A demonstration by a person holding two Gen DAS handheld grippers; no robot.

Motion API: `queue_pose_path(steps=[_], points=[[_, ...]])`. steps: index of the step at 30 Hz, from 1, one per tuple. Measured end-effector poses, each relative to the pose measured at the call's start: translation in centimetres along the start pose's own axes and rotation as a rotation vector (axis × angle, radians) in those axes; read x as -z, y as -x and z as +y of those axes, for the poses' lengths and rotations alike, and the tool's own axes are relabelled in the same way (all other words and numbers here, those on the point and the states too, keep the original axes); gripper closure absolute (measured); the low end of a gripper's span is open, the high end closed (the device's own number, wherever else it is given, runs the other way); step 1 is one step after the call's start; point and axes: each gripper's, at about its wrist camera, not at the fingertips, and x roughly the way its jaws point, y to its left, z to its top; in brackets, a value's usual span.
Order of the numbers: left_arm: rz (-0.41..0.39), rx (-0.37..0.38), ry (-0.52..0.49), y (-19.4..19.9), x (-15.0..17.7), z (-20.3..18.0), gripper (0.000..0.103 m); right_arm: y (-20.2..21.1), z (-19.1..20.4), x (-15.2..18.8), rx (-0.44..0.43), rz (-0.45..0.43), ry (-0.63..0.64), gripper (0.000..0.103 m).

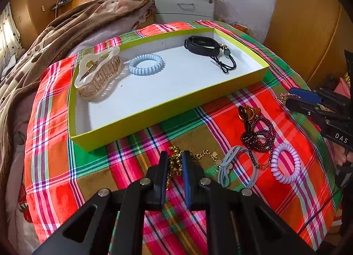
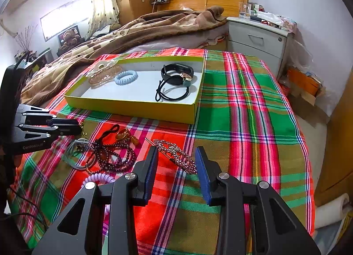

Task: Organize jewelry
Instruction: 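Lift the gold chain with the left tool while the right lowers toward the rhinestone clip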

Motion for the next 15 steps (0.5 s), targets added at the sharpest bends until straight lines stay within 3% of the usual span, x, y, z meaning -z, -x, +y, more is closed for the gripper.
queue_pose_path(steps=[15], points=[[-0.100, 0.068, 0.061, 3.4, -0.7, 1.1, 0.090, 1.5, 0.5, -0.8, 0.016, -0.047, 0.004, 0.067]])
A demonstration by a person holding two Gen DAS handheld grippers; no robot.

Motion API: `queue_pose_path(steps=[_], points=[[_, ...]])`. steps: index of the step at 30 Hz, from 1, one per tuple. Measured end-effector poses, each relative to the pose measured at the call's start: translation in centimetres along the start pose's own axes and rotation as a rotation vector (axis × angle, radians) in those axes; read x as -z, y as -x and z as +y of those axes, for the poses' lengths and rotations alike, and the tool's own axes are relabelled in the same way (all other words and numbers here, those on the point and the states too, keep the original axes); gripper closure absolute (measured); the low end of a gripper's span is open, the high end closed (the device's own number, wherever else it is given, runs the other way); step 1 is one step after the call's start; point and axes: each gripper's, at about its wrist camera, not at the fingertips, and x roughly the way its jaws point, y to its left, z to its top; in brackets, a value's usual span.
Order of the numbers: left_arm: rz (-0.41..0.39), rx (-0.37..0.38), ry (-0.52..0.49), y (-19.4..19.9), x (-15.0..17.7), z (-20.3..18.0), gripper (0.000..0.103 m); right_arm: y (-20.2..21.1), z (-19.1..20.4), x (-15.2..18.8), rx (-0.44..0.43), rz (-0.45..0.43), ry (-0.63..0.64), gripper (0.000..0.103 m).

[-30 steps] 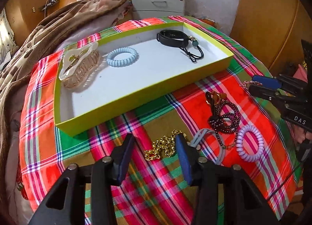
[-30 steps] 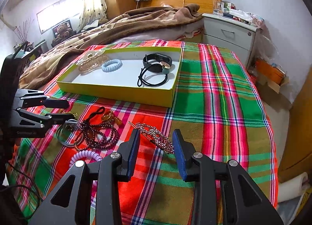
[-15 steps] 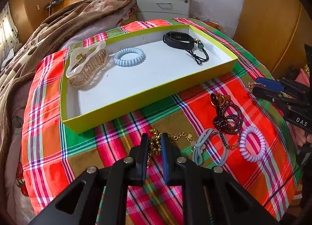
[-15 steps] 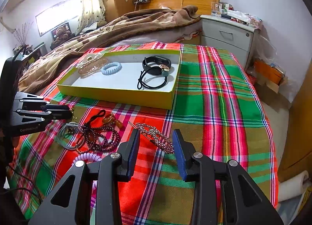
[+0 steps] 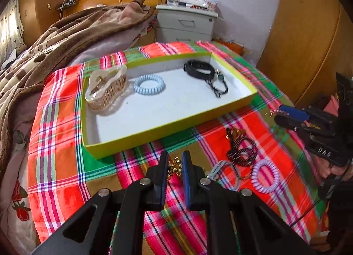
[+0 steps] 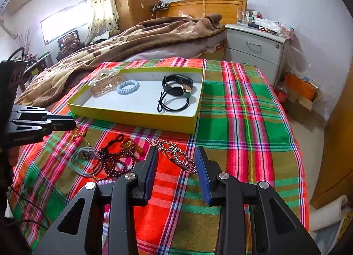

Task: Organize jewelry
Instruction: 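Lift the gold chain with the left tool while the right lowers toward the rhinestone clip, then carry the gold chain into the yellow box with the left tool while the right carries the rhinestone clip there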

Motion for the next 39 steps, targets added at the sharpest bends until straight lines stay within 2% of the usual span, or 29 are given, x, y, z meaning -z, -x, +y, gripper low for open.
queue_pose_path(steps=[10, 23, 32, 39], points=[[-0.082, 0.041, 0.004, 3.1, -1.5, -0.2, 0.090, 1.1, 0.7, -1.7, 0.004, -0.046, 0.023, 0.067], [-0.163, 0.032, -0.010, 5.4, -4.8, 0.6, 0.092, 1.3, 2.7, -5.5, -0.008, -0.102, 0.066, 0.067], [-0.217, 0.022, -0.014, 6.5, -7.0, 1.7, 0.092, 0.3, 3.8, -8.1, -0.020, -0.123, 0.083, 0.067], [-0.208, 0.008, -0.005, 5.1, -8.7, 3.2, 0.092, -2.5, 4.5, -9.9, -0.028, -0.091, 0.097, 0.067]])
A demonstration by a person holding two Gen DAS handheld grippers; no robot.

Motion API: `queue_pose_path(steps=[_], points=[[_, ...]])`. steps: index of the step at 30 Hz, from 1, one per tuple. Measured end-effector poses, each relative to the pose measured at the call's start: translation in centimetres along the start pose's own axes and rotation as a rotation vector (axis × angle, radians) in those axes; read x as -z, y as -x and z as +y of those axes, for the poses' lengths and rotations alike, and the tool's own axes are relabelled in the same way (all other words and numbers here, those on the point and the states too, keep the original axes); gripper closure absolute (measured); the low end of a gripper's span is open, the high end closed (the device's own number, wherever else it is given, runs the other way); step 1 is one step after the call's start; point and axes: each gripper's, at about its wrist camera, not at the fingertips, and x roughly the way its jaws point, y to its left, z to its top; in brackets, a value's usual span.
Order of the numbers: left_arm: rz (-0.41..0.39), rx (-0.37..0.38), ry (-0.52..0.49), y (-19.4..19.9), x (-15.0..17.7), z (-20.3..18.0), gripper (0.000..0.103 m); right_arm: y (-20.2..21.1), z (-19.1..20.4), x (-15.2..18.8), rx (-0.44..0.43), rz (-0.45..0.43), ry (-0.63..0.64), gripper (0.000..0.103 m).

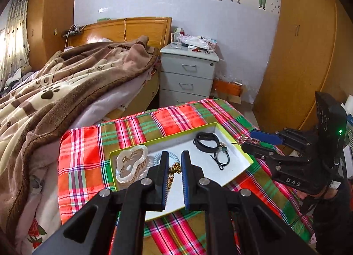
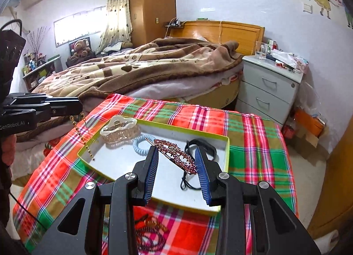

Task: Organize jewelry
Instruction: 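Carry the gold chain into the yellow box with the left tool while the right carries the rhinestone clip there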

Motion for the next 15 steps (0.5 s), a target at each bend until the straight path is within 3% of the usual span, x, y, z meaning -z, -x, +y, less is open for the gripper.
queue_pose_path(steps=[15], points=[[0.111, -0.004, 0.059, -6.1, 2.9, 2.6, 0.092, -8.7, -0.5, -1.2, 0.031, 0.128, -0.037, 0.067]])
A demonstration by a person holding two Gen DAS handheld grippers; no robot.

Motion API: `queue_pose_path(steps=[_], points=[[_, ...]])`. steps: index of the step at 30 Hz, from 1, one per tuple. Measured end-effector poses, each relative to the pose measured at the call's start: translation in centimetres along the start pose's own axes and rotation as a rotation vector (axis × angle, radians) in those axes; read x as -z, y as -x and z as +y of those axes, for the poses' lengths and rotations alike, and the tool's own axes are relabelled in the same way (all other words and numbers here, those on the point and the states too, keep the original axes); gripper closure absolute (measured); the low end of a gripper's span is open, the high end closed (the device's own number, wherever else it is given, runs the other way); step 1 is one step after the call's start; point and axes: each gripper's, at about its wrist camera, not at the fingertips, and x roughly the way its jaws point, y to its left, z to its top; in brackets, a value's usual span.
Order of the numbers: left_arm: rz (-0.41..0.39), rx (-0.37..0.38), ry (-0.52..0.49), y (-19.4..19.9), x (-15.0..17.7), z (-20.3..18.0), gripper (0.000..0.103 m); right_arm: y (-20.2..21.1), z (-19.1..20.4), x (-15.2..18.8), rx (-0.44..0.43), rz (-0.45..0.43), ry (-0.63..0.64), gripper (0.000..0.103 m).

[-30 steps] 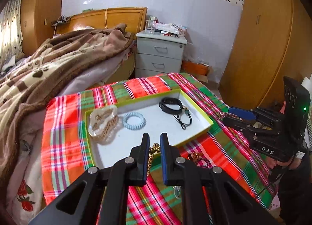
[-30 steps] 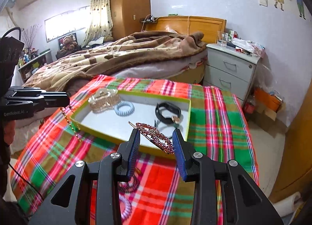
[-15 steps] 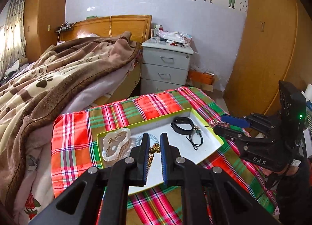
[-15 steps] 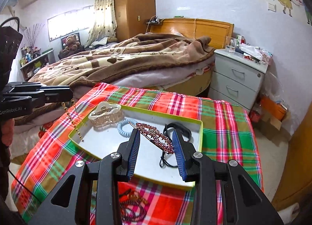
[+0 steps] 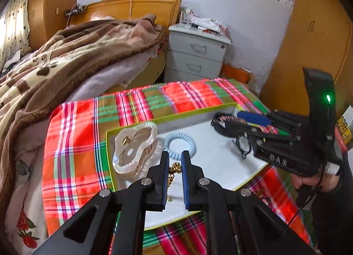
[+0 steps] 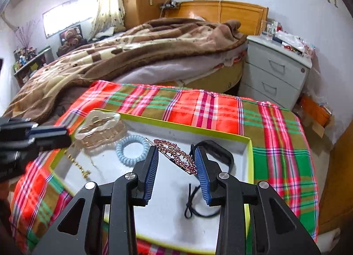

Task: Organize jewelry
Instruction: 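Carry the gold chain into the yellow box with the left tool while the right carries the rhinestone clip there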

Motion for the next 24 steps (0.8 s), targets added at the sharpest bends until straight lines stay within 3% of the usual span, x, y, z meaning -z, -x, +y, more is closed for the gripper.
queue_pose_path(steps=[13, 24], points=[[0.087, -0.033, -0.004, -2.9, 2.0, 0.9, 0.091, -4.1, 1.4, -1.0, 0.047, 0.070, 0.027, 0.067], [0.111, -0.043, -0.003, -3.8, 2.6, 0.9, 0.091, -5.9, 2.3, -1.0, 0.085, 0.120, 0.068, 0.067]])
